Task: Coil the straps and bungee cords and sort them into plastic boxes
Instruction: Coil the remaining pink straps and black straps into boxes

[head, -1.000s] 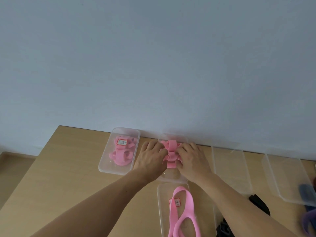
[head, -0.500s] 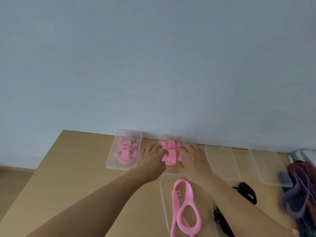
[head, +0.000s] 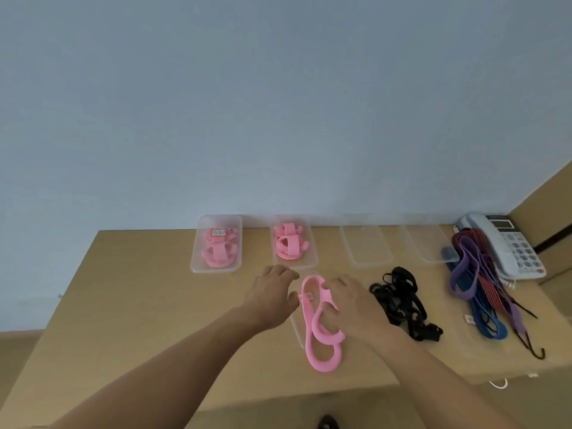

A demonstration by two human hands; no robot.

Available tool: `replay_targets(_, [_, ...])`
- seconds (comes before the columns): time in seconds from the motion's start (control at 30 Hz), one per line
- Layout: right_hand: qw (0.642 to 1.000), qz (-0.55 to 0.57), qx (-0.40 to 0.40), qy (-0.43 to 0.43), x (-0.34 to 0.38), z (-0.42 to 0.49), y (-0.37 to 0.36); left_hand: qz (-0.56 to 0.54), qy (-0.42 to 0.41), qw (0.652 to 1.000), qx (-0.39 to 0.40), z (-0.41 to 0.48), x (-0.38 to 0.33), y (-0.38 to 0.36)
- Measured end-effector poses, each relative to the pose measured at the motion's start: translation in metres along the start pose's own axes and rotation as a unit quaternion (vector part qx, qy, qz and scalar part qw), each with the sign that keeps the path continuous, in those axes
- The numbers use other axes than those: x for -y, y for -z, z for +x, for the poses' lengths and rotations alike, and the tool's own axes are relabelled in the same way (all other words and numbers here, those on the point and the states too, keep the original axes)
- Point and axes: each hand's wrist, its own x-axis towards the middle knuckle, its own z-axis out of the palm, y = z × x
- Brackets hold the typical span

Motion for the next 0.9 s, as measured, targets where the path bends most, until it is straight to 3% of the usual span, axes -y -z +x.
replay_targets(0.2, [0.993,-0.047,0.104,0.038,-0.017,-0.024,-0.023,-0.026,0.039,0.993,0.112,-0.029,-0.007,-0.033])
replay_targets(0.37, [0.984,-0.081,0.138,0.072,-0.039,-0.032,-0.047,-0.054,0.089,0.988,0.115,-0.037,-0.021,-0.047])
replay_targets(0.57, [0.99,0.015,0.043,0.136,-0.041,-0.022,-0.028,-0.118,0.111,0.985,0.066,-0.035,-0.047,-0.036])
replay_targets(0.73, [0.976,0.124,-0.111,0.139,-0.03,-0.008,0.042,-0.194,0.1,0.976,-0.018,-0.025,-0.079,0.004])
replay_targets(0.9, [0.95,0.262,-0.122,0.114,-0.009,-0.002,0.114,-0.312,0.088,0.942,-0.083,-0.01,-0.11,0.06])
